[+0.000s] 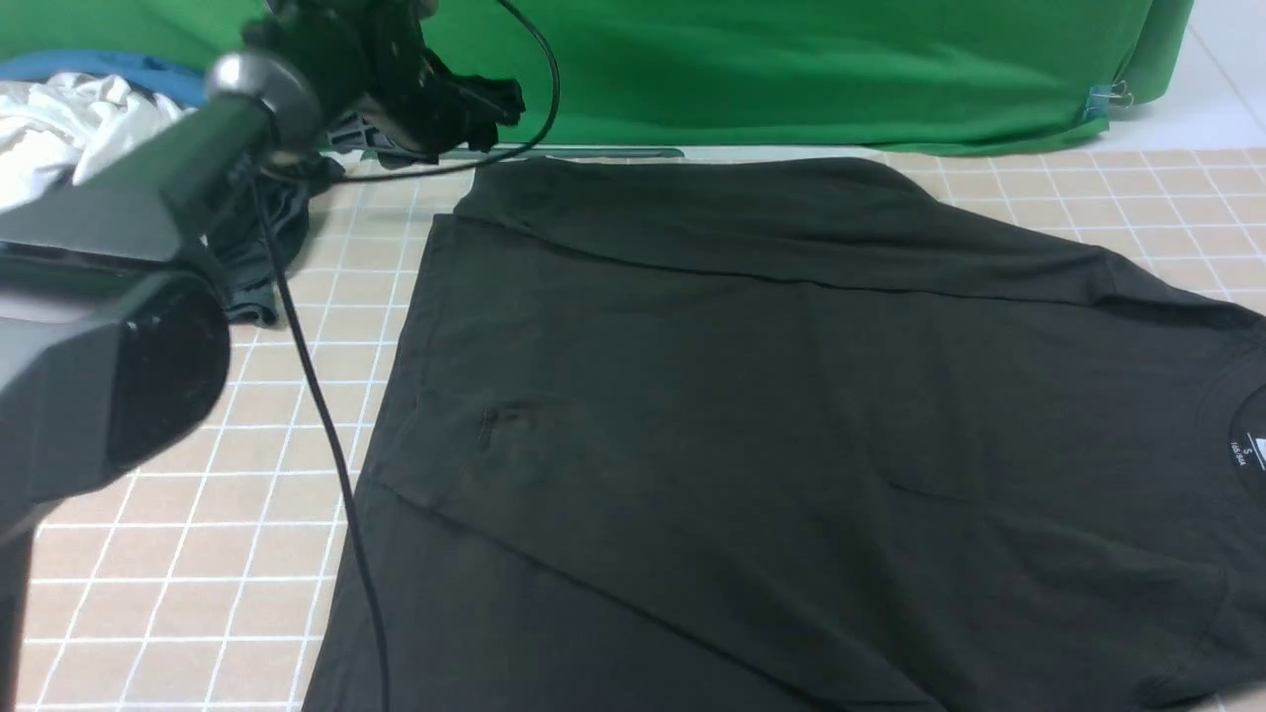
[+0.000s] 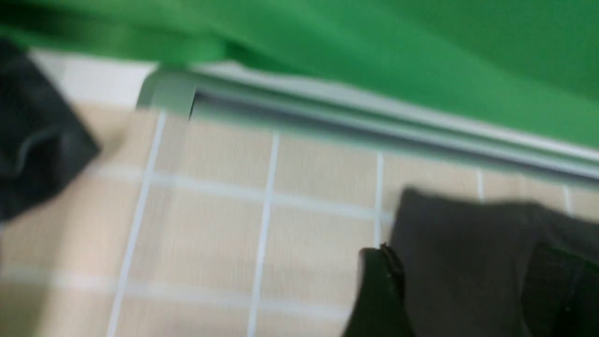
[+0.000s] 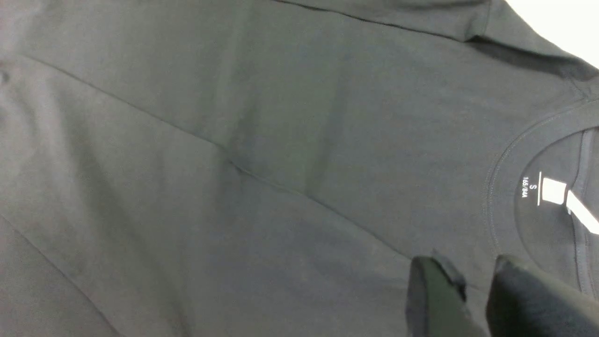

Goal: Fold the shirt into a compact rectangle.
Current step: 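Grab the top left corner of the dark shirt with the left gripper, then fold the left side of the dark shirt inward over its body with the left gripper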

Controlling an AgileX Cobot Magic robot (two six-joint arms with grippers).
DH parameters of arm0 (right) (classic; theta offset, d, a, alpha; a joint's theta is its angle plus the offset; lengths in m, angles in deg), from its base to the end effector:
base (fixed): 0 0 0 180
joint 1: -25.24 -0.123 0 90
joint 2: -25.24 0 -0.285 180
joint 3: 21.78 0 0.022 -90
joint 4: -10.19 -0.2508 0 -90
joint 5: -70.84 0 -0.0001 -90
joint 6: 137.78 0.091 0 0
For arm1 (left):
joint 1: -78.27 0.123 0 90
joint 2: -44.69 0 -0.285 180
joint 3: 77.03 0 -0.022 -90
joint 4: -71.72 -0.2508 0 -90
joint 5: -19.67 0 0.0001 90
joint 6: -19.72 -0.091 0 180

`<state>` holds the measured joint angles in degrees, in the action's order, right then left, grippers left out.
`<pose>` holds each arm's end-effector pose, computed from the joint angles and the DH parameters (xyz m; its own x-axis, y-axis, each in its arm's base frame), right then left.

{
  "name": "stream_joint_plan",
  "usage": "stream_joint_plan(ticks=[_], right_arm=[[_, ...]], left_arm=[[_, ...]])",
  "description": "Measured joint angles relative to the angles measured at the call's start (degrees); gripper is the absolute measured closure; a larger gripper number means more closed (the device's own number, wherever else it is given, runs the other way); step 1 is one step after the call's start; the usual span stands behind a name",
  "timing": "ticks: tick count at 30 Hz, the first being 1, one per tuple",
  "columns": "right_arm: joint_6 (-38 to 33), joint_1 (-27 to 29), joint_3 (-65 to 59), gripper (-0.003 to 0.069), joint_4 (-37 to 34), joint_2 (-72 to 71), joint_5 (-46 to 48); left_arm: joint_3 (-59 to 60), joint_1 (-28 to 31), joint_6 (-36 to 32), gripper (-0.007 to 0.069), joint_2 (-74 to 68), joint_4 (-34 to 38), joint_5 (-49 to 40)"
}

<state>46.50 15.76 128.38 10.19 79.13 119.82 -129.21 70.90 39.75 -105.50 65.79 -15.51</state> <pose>0.1437 0.0240 0.3407 -0.6795 -0.0378 -0.7327 -0.1143 0.9919 0.0548 0.5611 -0.0671 0.1894 -0.6756 -0.1761 -0.7160 -0.0953 0.9838 -0.1521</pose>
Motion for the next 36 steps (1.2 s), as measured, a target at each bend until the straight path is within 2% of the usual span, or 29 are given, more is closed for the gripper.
stream_joint_plan(ticks=[6, 14, 16, 17, 18, 19, 20, 22, 23, 25, 29, 36], right_arm=[[0.0, 0.0, 0.0, 0.0442, 0.0, 0.0, 0.0], [0.0, 0.0, 0.0, 0.0442, 0.0, 0.0, -0.1], [0.0, 0.0, 0.0, 0.0442, 0.0, 0.0, -0.1], [0.0, 0.0, 0.0, 0.0442, 0.0, 0.0, -0.1], [0.0, 0.0, 0.0, 0.0442, 0.0, 0.0, -0.1], [0.0, 0.0, 0.0, 0.0442, 0.0, 0.0, -0.1], [0.0, 0.0, 0.0, 0.0442, 0.0, 0.0, -0.1], [0.0, 0.0, 0.0, 0.0442, 0.0, 0.0, -0.1], [0.0, 0.0, 0.0, 0.0442, 0.0, 0.0, -0.1], [0.0, 0.0, 0.0, 0.0442, 0.0, 0.0, 0.0], [0.0, 0.0, 0.0, 0.0442, 0.0, 0.0, 0.6], [0.0, 0.0, 0.0, 0.0442, 0.0, 0.0, 1.1]], left_arm=[[-0.1, 0.0, -0.1, 0.0178, -3.6, -2.4, 3.6], [-0.5, 0.0, -0.7, 0.0185, -4.8, -0.3, 3.3], [-0.9, 0.0, -2.2, 0.0232, -4.9, 0.9, 2.4], [-0.9, 0.0, -2.4, 0.0232, -4.9, 1.0, 2.3], [-1.1, 0.1, -4.9, 0.0293, -4.9, 2.9, 1.2], [-1.1, 0.2, -5.2, 0.0300, -4.9, 3.1, 1.1], [-1.1, 0.2, -7.4, 0.0382, -4.9, 4.8, 0.5], [-1.1, 0.3, -8.6, 0.0441, -4.9, 5.9, 0.1], [-1.1, 0.3, -9.4, 0.0523, -4.9, 6.5, -0.1], [-1.1, 0.3, -10.1, 0.0581, -4.8, 6.9, -0.6], [-1.1, 0.1, -10.1, 0.0595, -4.1, 7.5, -2.4], [-1.0, -0.3, -11.7, 0.0595, 0.5, 8.1, -10.7]])
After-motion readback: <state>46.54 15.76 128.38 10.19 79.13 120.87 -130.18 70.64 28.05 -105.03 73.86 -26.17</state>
